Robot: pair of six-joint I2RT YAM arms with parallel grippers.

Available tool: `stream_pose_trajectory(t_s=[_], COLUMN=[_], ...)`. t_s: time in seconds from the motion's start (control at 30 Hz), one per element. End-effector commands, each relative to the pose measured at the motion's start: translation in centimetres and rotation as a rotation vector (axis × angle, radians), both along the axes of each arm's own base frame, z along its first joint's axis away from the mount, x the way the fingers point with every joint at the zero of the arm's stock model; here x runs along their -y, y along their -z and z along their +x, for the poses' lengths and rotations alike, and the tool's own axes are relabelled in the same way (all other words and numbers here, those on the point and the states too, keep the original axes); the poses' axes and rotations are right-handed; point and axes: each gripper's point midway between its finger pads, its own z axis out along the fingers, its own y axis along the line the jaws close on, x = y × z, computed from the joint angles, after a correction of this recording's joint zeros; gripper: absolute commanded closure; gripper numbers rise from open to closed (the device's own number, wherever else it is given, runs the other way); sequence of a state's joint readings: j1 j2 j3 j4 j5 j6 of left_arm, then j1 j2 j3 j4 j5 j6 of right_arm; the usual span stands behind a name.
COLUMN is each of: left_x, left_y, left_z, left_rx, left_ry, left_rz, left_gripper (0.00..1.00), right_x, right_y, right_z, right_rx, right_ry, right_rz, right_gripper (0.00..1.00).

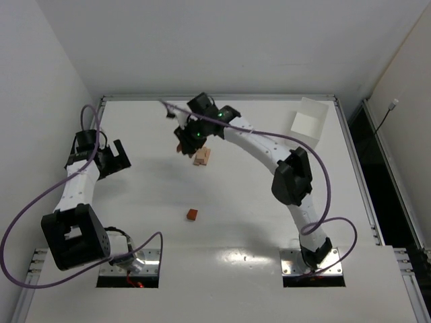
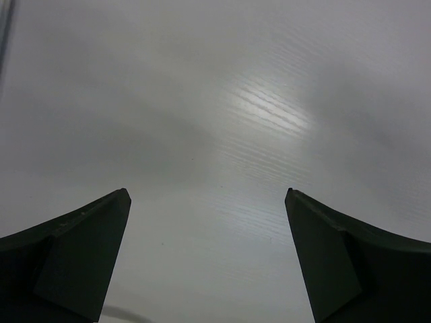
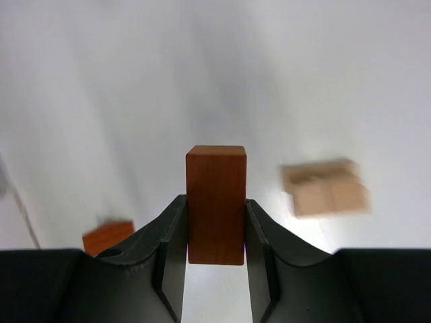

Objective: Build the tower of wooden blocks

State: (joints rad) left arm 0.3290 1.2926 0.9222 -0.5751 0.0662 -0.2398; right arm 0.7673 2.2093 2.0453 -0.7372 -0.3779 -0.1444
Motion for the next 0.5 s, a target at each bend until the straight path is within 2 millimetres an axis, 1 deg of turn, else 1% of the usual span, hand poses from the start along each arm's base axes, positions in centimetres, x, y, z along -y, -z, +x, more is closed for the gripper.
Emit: stream_pose_trajectory(t_s=[0.0,0.03,0.07,0.1,0.13,0.17,0.2,0.23,0.33,0.37,0.4,0.47], left_x=[-1.7,-2.3,-2.6,-2.8,-3.0,-3.0,-3.0,-3.0,-3.0,-3.0,-3.0,-3.0], left_y=[-1.5,-1.5,-1.5,-1.5,-1.5,-1.3,-1.3,-1.3,-1.3,-1.3,-1.3,-1.3], left_z=[0.3,0.1,0.0,-0.1,-0.1,-0.1,-0.1,-0.1,-0.1,-0.1,-0.1,-0.1], left_rx=[0.06,0.054,0.052,0.054,0.052,0.043,0.043,0.045,0.045,0.045,0.045,0.045], left_ry=[-0.12,-0.151,-0.173,-0.207,-0.213,-0.213,-0.213,-0.22,-0.22,-0.22,-0.22,-0.22], left_rz=[0.048,0.07,0.078,0.077,0.085,0.083,0.083,0.078,0.078,0.078,0.078,0.078], left_gripper=[0.0,0.0,0.0,0.0,0.0,0.0,0.0,0.0,0.0,0.0,0.0,0.0], right_x=[2.3,3.0,3.1,4.0,4.6,5.1,5.6,6.1,5.8,6.0,5.9,5.1], right_y=[-6.9,-5.8,-6.0,-6.2,-5.5,-4.8,-4.0,-3.4,-3.3,-2.8,-2.8,-2.8], right_z=[4.8,6.0,6.1,6.8,7.2,7.2,7.5,7.1,6.8,7.0,7.0,7.0], right_rx=[-0.031,-0.072,-0.094,-0.13,-0.163,-0.201,-0.196,-0.213,-0.231,-0.229,-0.216,-0.224], right_ry=[0.548,0.676,0.724,0.836,0.883,0.928,0.973,1.003,1.044,1.061,1.079,1.102], right_rz=[0.057,0.041,0.048,0.061,0.059,0.052,0.039,0.025,0.03,0.022,0.021,0.042], right_gripper=[1.0,1.0,1.0,1.0,1.0,1.0,1.0,1.0,1.0,1.0,1.0,1.0])
